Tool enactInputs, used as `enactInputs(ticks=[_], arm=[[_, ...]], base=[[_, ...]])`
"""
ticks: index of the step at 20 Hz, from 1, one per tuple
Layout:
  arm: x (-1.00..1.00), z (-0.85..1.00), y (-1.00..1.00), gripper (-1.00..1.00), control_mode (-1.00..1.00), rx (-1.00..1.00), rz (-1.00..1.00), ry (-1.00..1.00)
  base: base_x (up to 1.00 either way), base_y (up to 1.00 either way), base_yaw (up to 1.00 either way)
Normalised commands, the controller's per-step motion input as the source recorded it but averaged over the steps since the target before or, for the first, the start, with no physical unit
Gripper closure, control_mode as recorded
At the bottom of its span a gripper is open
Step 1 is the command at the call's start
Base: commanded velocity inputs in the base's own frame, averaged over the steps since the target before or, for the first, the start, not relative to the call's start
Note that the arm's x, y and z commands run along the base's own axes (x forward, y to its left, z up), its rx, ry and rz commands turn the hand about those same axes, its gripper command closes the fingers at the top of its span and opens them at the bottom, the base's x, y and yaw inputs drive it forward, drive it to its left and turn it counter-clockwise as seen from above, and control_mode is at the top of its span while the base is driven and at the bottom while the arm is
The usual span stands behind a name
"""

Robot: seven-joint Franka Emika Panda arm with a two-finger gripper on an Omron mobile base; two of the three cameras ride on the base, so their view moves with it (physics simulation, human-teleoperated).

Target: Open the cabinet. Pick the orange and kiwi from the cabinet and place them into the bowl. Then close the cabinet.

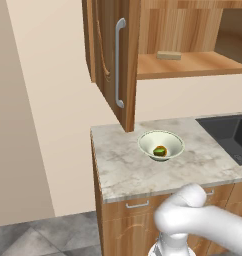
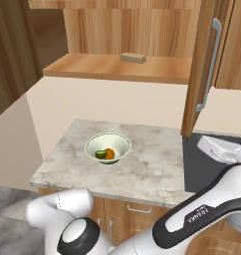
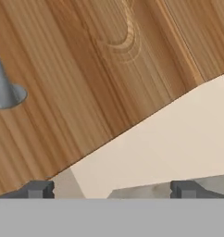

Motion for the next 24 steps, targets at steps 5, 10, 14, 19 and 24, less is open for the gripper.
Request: enactInputs(ticks=[5,10,14,19,24], arm=[[0.44,-0.01,-0.22,-1.00,-1.00,0.06,0.10,-0.05],[0.19,0.00,-0.06,-1.00,-1.00,0.02,0.11,-0.17],[0.03,0.00,0.00,-1.00,-1.00,0.00,0.13,-0.24],[0.16,0.00,0.08,-1.00,-1.00,0.00,0.13,-0.17],[0.17,0.00,0.07,-1.00,-1.00,0.00,0.12,-0.15]], base=[[0.00,0.00,0.00],[0.00,0.00,0.00],[0.00,0.00,0.00],[0.00,0.00,0.00],[0.00,0.00,0.00]])
